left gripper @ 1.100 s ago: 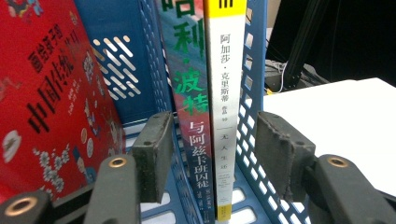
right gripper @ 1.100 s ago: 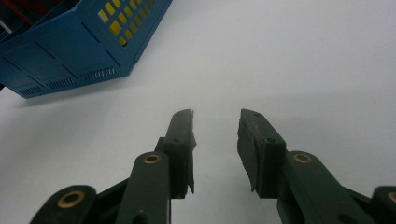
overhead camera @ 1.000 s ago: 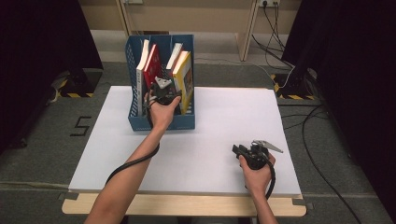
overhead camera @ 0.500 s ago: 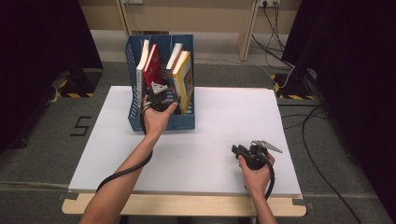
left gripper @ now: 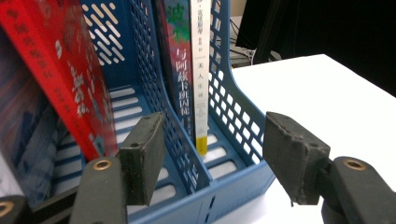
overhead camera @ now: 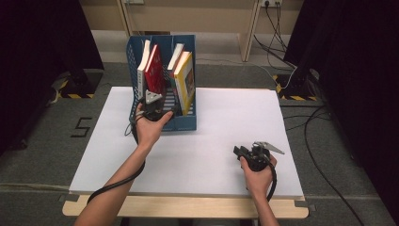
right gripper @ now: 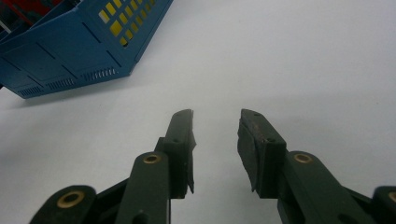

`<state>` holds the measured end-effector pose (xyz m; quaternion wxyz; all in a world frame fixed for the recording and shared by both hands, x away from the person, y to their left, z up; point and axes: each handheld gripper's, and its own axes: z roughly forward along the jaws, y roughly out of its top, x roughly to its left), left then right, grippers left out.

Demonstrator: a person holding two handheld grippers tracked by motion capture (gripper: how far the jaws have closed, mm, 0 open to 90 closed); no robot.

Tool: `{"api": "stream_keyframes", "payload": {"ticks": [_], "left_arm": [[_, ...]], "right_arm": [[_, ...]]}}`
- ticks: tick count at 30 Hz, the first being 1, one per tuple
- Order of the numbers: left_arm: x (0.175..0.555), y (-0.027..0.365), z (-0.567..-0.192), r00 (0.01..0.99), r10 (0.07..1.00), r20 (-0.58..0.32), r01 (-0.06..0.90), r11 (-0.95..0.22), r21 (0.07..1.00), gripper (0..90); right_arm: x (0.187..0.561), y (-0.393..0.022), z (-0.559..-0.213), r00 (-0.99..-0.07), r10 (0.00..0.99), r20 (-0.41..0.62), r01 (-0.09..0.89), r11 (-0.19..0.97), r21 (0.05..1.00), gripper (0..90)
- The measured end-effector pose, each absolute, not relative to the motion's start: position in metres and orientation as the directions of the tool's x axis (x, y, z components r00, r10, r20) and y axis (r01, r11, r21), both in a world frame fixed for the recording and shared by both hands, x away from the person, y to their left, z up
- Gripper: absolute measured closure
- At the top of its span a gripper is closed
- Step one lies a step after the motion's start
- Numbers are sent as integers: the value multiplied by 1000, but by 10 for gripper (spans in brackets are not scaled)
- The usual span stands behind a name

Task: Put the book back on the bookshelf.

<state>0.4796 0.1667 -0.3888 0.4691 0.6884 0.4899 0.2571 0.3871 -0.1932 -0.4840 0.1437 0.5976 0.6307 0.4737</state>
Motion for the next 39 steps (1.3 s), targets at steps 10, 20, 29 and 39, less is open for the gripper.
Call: {"api": "stream_keyframes", "payload": {"ticks": [10, 20, 29, 39], "left_arm": [[462, 179, -394, 393, 914, -103, 427, -82, 900, 379], [447, 192, -401, 395, 913, -101, 429, -86, 899, 378], [430, 209, -416, 393, 914, -101, 442, -92, 892, 377], [414, 225, -431, 388, 916, -100, 448, -93, 889, 377]], "right_arm": [[387, -193, -485, -245, 891, 382, 619, -159, 769, 657], [387, -192, -484, -247, 892, 379, 616, -157, 772, 657], [386, -193, -484, -246, 894, 374, 614, -155, 774, 655], [386, -191, -483, -240, 892, 383, 620, -163, 767, 655]]}}
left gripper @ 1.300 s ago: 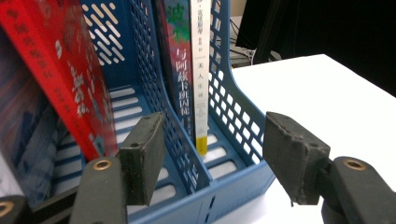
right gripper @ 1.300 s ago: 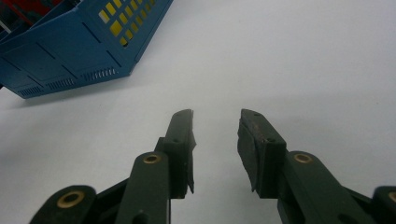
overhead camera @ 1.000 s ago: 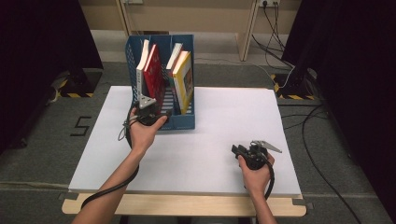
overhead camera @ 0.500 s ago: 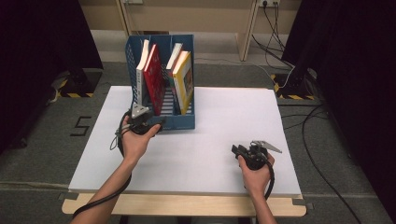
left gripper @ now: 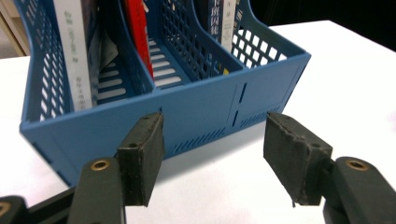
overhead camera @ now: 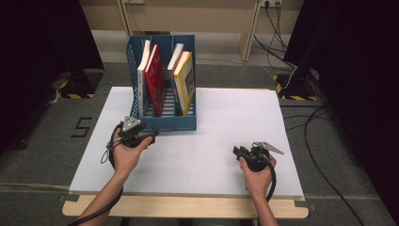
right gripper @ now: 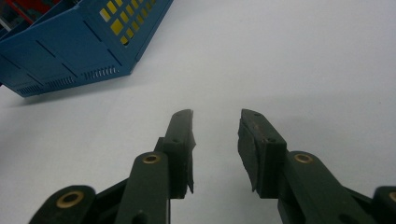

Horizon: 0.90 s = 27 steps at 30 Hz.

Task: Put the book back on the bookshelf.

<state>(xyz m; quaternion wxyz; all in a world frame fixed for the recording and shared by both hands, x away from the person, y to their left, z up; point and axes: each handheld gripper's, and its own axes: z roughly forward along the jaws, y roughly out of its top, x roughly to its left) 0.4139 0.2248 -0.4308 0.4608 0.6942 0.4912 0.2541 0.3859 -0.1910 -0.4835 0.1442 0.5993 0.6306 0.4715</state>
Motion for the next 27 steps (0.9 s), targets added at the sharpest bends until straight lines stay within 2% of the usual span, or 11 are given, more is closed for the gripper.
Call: {"api": "stream_keyframes", "payload": {"ticks": [16, 27], "left_arm": [[393, 247, -458, 377, 922, -84, 452, -104, 886, 375], [383, 266, -482, 335, 939, -82, 473, -92, 876, 371]], "right_arm": [[386, -192, -484, -247, 897, 367, 611, -151, 778, 652], [386, -192, -484, -239, 895, 376, 616, -159, 771, 651]]}}
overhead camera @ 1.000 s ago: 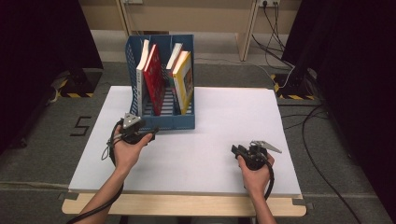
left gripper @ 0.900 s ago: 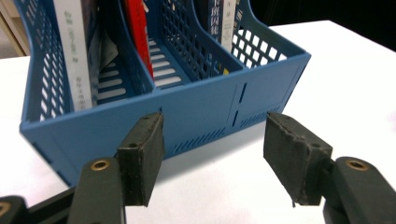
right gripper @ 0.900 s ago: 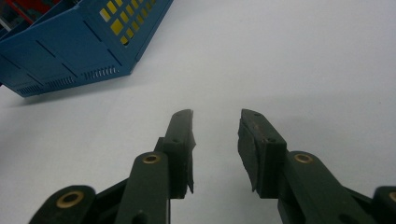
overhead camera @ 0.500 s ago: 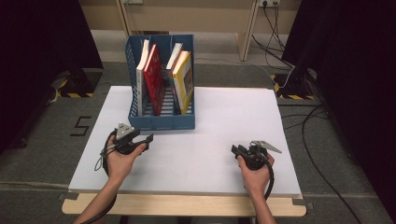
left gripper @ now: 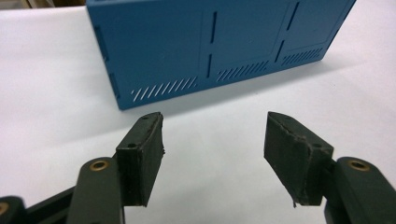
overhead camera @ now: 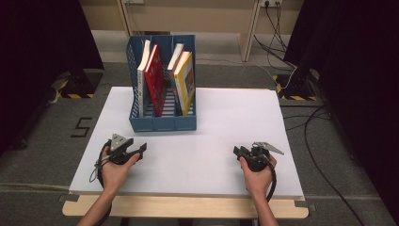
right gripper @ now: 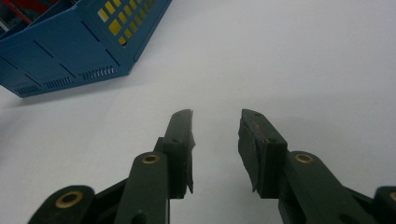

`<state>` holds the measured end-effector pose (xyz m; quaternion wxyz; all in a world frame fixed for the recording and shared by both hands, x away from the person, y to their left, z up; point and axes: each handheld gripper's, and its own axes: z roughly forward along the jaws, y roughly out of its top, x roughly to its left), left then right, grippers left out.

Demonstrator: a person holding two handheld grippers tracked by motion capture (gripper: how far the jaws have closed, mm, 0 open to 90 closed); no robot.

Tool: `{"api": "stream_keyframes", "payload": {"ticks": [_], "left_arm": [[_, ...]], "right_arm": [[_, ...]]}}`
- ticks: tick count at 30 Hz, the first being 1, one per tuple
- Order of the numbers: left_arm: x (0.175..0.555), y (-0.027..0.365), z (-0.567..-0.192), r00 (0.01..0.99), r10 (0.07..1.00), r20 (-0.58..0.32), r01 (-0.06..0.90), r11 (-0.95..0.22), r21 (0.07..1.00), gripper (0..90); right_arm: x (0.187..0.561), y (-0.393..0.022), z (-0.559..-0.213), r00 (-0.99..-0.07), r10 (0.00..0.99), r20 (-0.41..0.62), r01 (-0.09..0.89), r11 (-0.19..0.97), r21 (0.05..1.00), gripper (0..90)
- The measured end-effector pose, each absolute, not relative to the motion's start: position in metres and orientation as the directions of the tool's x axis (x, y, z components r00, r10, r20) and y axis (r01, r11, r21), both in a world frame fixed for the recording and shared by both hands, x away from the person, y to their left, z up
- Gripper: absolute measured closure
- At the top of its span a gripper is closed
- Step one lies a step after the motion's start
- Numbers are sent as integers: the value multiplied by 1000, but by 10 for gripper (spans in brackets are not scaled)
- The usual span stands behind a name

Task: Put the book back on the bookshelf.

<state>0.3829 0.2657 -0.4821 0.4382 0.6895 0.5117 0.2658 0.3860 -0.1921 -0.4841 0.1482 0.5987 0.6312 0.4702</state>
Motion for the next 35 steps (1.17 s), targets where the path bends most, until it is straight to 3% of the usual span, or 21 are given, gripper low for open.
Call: {"api": "stream_keyframes", "payload": {"ticks": [35], "left_arm": [[378, 269, -498, 337, 937, -93, 473, -84, 877, 376]], "right_arm": [[389, -197, -494, -215, 907, 362, 629, -155, 762, 618]]}}
